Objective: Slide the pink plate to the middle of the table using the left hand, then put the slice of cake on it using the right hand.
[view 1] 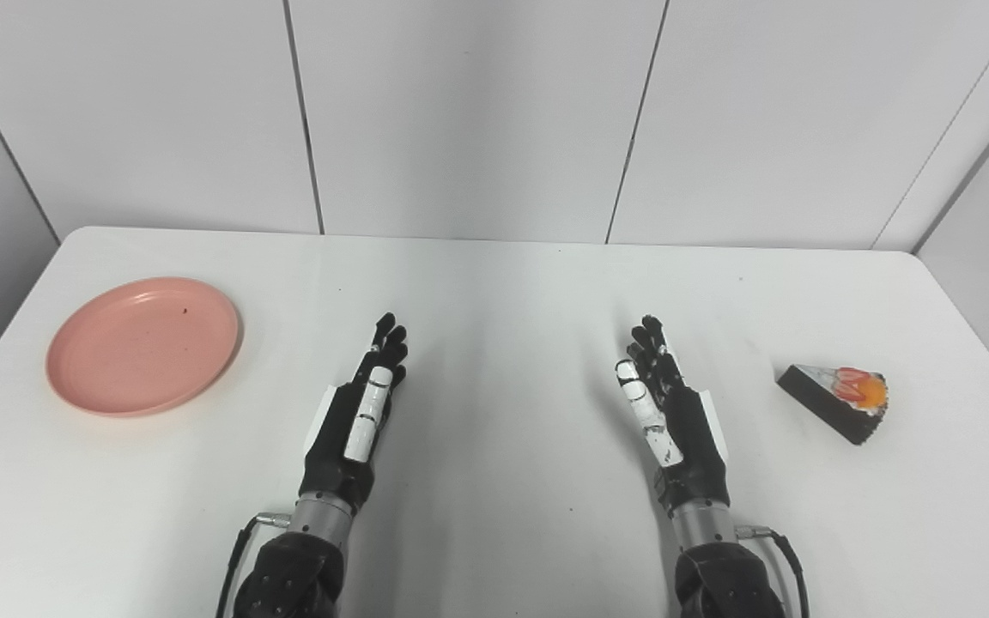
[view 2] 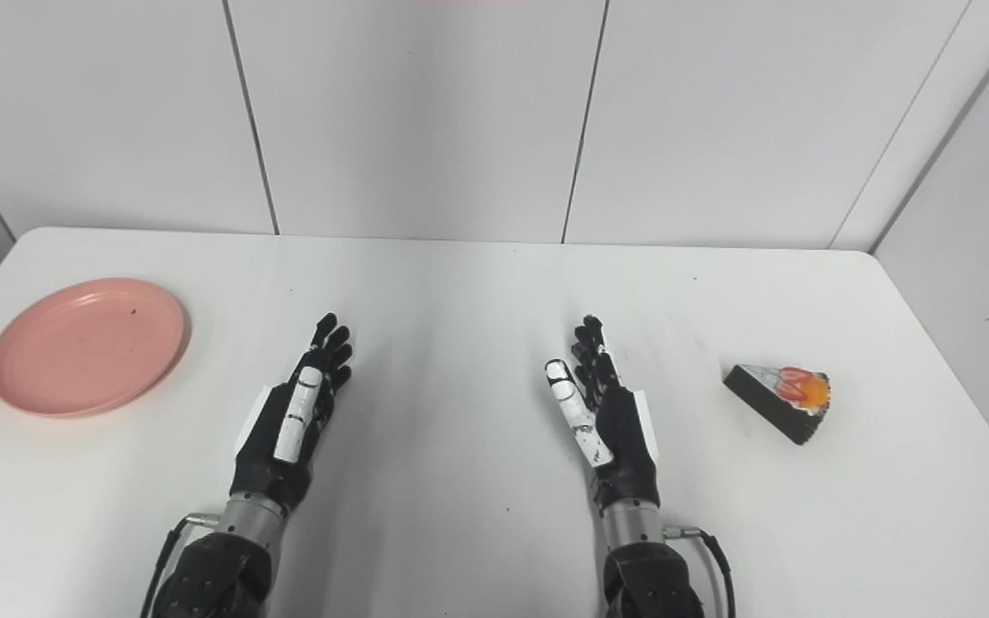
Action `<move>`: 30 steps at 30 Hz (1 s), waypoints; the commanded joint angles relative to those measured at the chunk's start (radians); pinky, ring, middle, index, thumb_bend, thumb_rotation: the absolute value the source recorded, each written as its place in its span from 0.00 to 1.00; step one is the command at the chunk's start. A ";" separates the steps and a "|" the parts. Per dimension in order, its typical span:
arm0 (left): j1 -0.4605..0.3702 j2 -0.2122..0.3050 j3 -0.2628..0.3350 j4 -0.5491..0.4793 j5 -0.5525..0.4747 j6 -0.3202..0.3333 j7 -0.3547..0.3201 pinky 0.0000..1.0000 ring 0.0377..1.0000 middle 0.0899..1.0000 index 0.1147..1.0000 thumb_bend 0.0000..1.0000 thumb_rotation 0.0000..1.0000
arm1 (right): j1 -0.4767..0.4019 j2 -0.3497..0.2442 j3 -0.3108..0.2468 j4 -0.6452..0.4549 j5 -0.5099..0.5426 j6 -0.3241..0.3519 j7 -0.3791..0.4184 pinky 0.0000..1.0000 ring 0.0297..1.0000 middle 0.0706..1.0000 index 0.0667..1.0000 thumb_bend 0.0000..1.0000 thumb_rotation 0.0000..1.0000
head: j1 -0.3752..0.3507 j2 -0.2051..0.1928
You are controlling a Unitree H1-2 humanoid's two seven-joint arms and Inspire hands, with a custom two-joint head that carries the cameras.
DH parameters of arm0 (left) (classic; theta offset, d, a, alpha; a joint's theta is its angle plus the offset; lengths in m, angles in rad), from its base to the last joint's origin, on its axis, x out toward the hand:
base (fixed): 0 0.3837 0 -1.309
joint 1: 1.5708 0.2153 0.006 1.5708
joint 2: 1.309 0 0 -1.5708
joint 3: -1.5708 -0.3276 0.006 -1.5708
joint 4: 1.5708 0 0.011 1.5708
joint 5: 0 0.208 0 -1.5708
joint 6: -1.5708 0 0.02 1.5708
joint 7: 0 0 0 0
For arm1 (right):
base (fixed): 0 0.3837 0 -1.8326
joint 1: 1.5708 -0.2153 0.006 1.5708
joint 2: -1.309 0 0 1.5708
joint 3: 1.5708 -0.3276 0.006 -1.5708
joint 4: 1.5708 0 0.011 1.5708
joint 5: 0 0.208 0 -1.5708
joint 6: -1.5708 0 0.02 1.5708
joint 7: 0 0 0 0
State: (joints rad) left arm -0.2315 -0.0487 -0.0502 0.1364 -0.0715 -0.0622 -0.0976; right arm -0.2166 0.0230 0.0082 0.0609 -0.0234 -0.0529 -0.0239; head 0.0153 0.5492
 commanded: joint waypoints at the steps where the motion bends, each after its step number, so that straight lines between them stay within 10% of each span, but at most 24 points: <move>1: 0.026 0.010 0.001 0.019 -0.009 0.013 -0.011 1.00 1.00 1.00 1.00 0.60 0.95 | -0.031 0.004 -0.004 -0.019 0.007 -0.016 -0.003 0.97 0.95 0.95 0.96 0.71 0.74 | 0.001 0.001; 30: 0.028 0.009 0.000 0.011 -0.007 0.010 -0.009 1.00 1.00 1.00 1.00 0.60 0.92 | -0.030 0.003 0.002 -0.017 -0.010 -0.030 -0.005 0.96 0.94 0.95 0.96 0.70 0.75 | -0.002 0.007</move>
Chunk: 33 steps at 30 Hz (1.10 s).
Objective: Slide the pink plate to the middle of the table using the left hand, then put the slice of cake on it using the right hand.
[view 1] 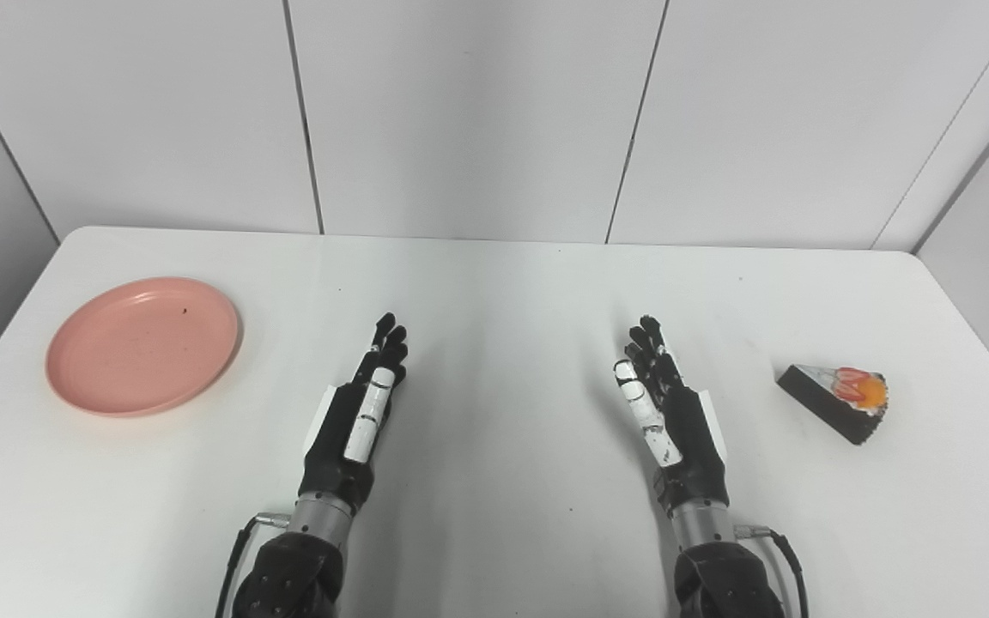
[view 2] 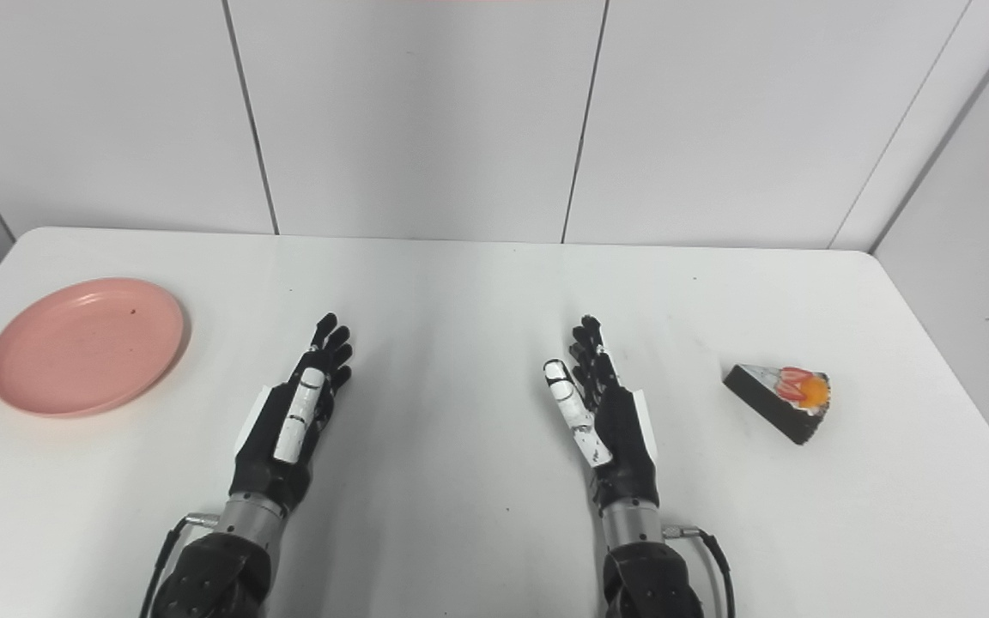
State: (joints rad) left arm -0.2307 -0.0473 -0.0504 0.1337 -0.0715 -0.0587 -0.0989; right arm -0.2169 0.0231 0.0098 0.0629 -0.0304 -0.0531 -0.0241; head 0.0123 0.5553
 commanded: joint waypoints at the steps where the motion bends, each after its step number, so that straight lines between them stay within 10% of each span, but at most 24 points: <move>1: 0.027 0.008 0.000 0.014 -0.006 0.006 -0.008 1.00 1.00 1.00 1.00 0.60 0.92 | -0.029 0.002 0.001 -0.020 -0.005 -0.028 -0.004 0.96 0.94 0.95 0.96 0.70 0.75 | 0.001 0.001; 12: 0.027 0.005 0.001 0.020 -0.010 0.007 -0.009 1.00 1.00 1.00 1.00 0.61 0.91 | -0.026 0.001 0.000 -0.023 -0.008 -0.016 -0.005 0.97 0.95 0.95 0.96 0.71 0.75 | 0.019 -0.009; 24: -0.029 -0.040 -0.016 0.196 0.050 -0.120 0.057 1.00 1.00 1.00 1.00 0.60 0.93 | -0.014 -0.090 -0.020 0.028 0.112 -0.079 0.112 1.00 1.00 1.00 1.00 0.60 0.84 | 0.364 -0.155; 33: -0.109 -0.058 0.026 0.277 0.062 -0.191 0.127 1.00 1.00 1.00 1.00 0.60 1.00 | -0.006 -0.110 -0.041 0.030 0.153 -0.068 0.137 1.00 1.00 1.00 1.00 0.52 0.88 | 0.424 -0.201</move>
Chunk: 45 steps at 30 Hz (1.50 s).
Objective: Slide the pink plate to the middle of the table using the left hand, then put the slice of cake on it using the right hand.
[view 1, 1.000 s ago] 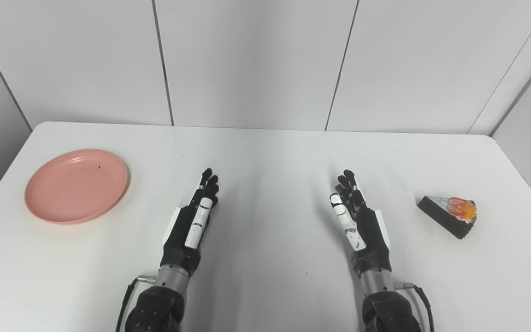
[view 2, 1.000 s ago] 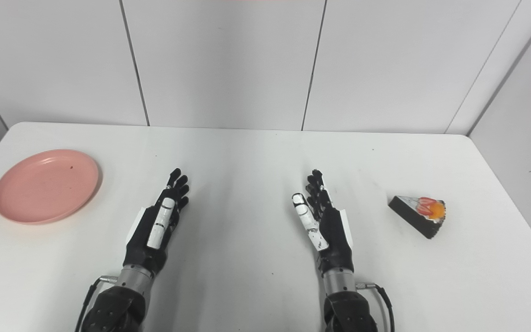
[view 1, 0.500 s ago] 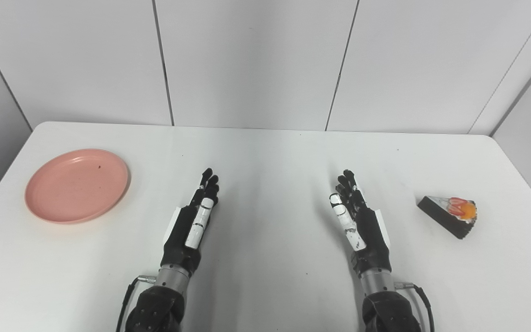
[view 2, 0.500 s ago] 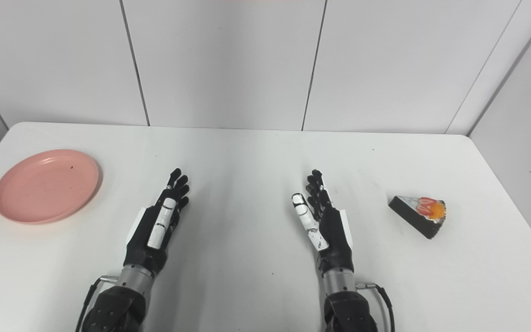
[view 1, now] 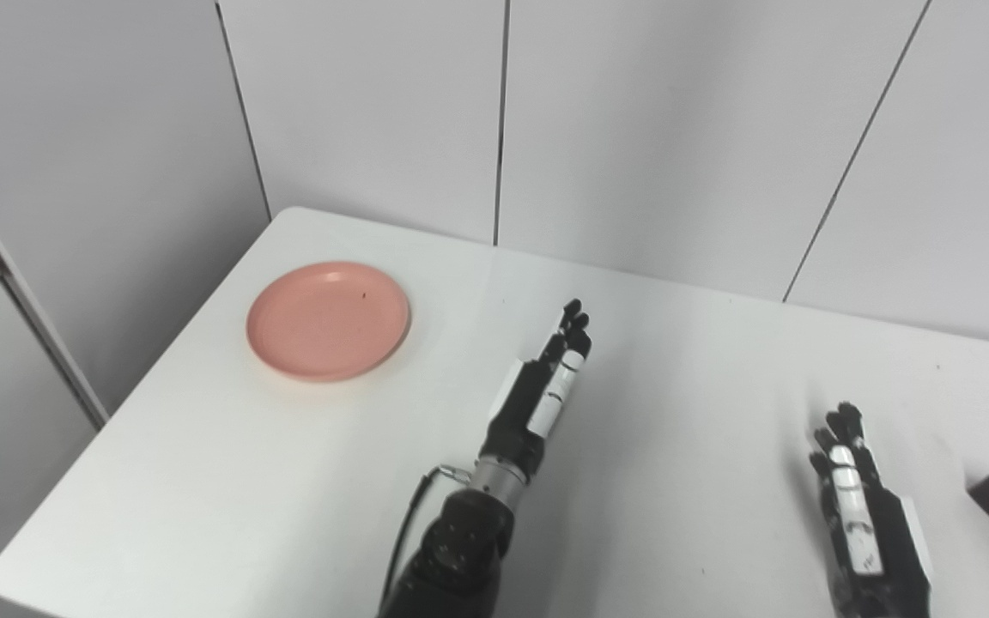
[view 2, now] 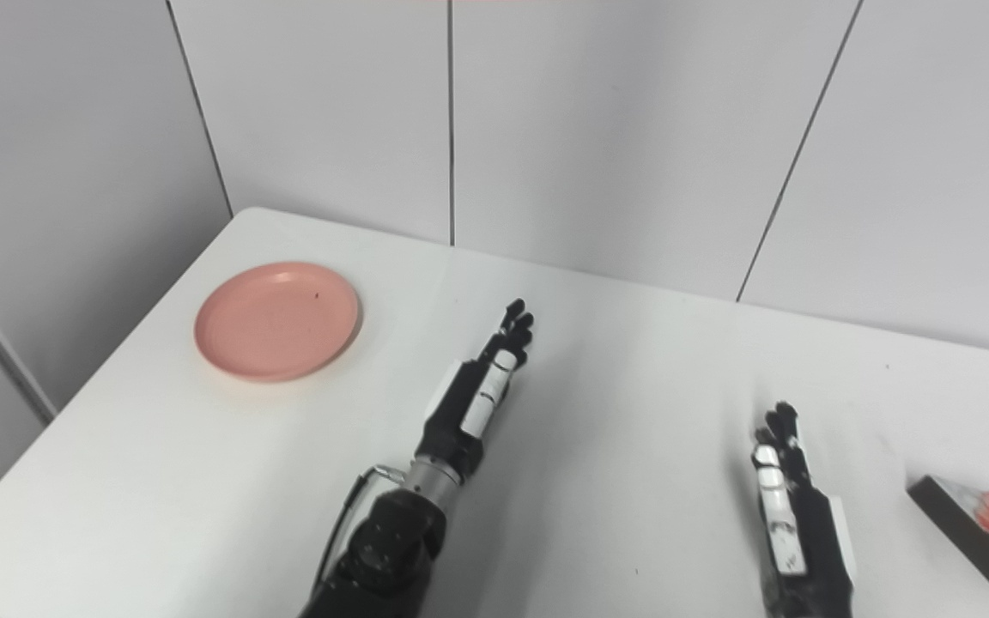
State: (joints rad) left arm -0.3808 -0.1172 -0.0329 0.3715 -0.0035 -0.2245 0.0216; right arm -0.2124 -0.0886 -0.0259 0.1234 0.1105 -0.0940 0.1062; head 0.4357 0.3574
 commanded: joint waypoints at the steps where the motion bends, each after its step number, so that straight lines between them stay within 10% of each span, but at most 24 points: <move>1: 0.037 0.016 0.013 0.027 -0.016 -0.021 -0.003 1.00 1.00 1.00 1.00 0.60 1.00 | -0.011 0.001 -0.005 -0.029 0.011 -0.030 0.007 1.00 1.00 1.00 1.00 0.52 0.88 | 0.002 -0.003; 16: -0.015 0.101 0.144 -0.195 -0.011 0.047 0.084 1.00 0.91 0.88 0.88 0.67 1.00 | -0.008 0.019 0.004 -0.074 -0.004 0.008 -0.013 1.00 1.00 1.00 1.00 0.46 0.90 | 0.021 -0.023; 21: -0.042 0.161 0.202 -0.213 0.050 0.034 0.165 0.84 0.81 0.79 0.79 0.66 1.00 | -0.004 0.025 0.006 -0.092 -0.014 0.014 -0.018 1.00 1.00 1.00 1.00 0.44 0.91 | 0.021 -0.027; 45: -0.090 0.346 0.414 -0.113 0.039 0.007 0.351 0.74 0.71 0.71 0.71 0.66 1.00 | 0.001 0.016 0.006 -0.141 -0.003 0.064 -0.010 1.00 1.00 1.00 1.00 0.37 0.90 | 0.040 -0.026</move>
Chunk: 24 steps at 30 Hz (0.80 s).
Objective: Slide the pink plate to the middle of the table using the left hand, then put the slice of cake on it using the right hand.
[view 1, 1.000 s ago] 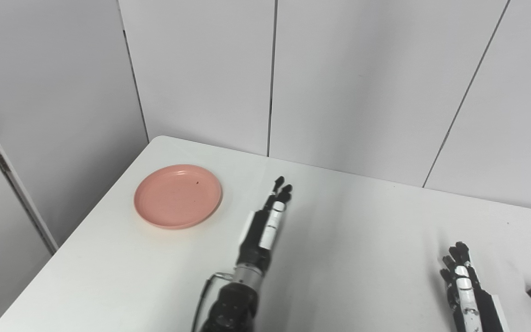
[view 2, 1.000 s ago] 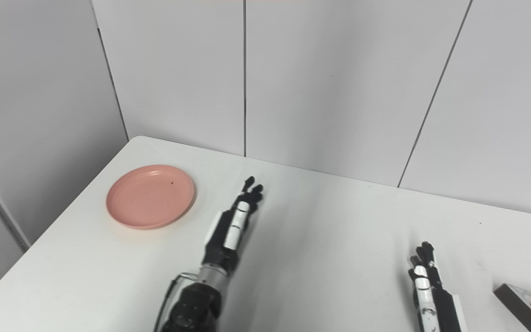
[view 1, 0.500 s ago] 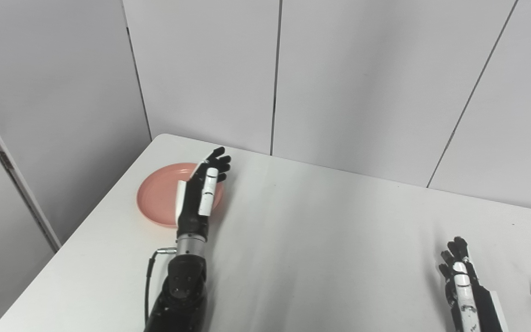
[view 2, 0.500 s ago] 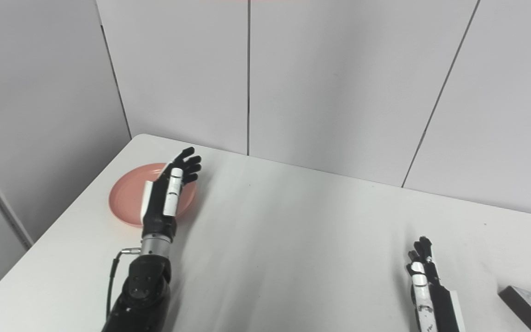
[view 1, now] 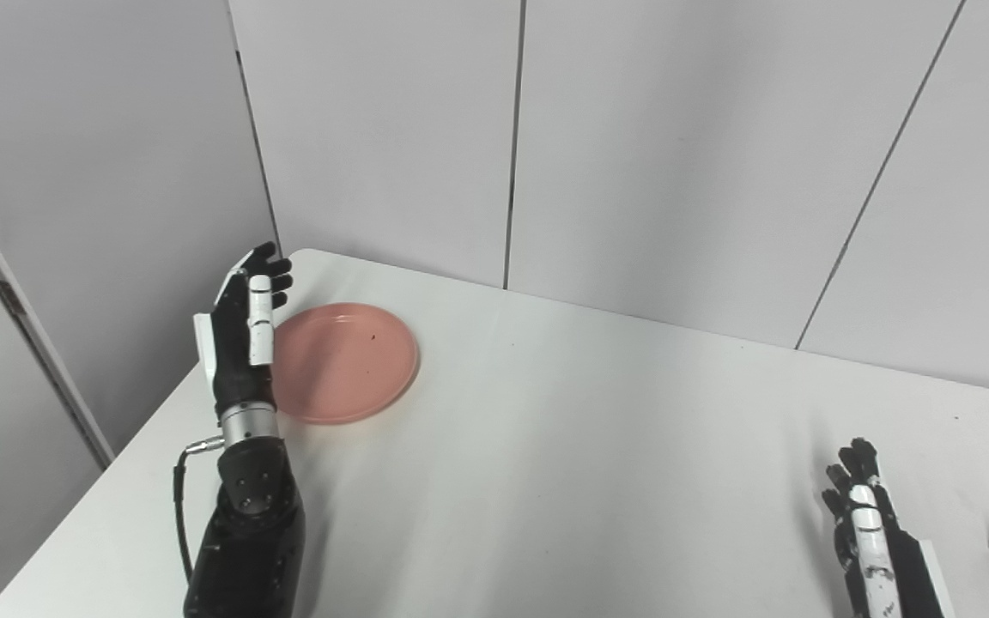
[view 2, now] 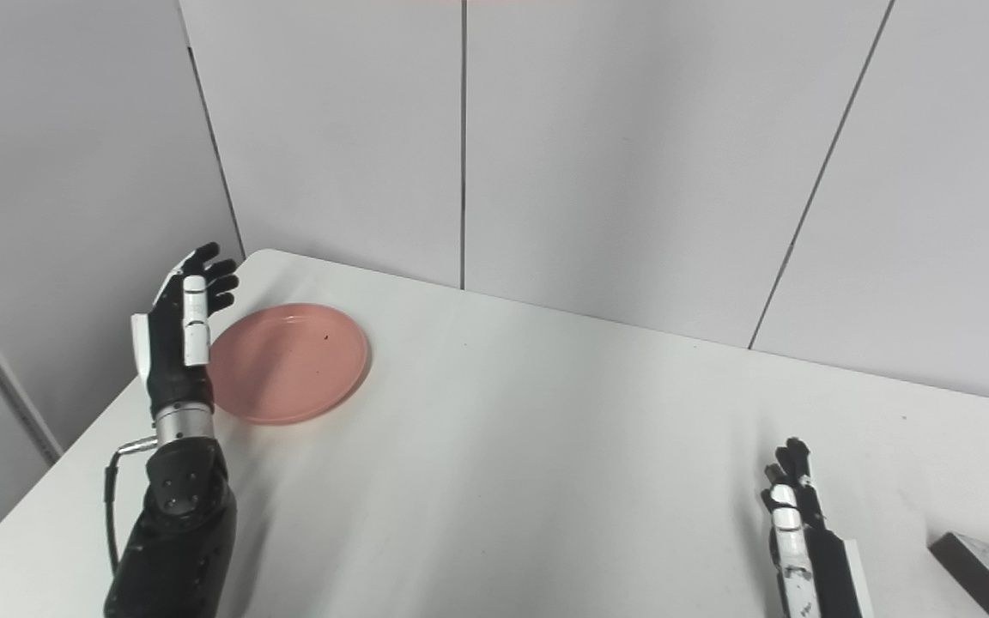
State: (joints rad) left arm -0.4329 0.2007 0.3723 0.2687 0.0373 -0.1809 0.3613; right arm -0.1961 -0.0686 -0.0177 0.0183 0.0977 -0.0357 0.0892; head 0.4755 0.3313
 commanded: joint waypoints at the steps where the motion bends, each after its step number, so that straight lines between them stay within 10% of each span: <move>1: -0.038 0.034 0.013 -0.001 -0.004 -0.035 0.016 0.74 0.71 0.71 0.71 0.66 1.00 | -0.014 -0.005 -0.001 -0.043 0.008 0.012 0.006 1.00 1.00 1.00 1.00 0.36 0.90 | 0.003 0.000; 15: -0.058 0.073 0.027 0.165 -0.024 -0.060 0.051 0.88 0.81 0.79 0.79 0.69 1.00 | -0.003 0.018 -0.014 -0.092 0.009 0.062 -0.026 1.00 1.00 1.00 1.00 0.35 0.85 | 0.007 0.002; 24: -0.044 0.100 -0.028 0.192 -0.066 0.029 -0.061 0.98 0.93 0.89 0.91 0.71 1.00 | 0.006 0.029 -0.016 -0.134 0.004 0.110 -0.046 1.00 1.00 1.00 1.00 0.39 0.81 | 0.006 0.007</move>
State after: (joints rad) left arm -0.4507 0.2737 0.3504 0.4758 -0.0111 -0.1530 0.3307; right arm -0.1794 -0.0403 -0.0282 -0.0812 0.0974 0.0700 0.0437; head 0.4817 0.3375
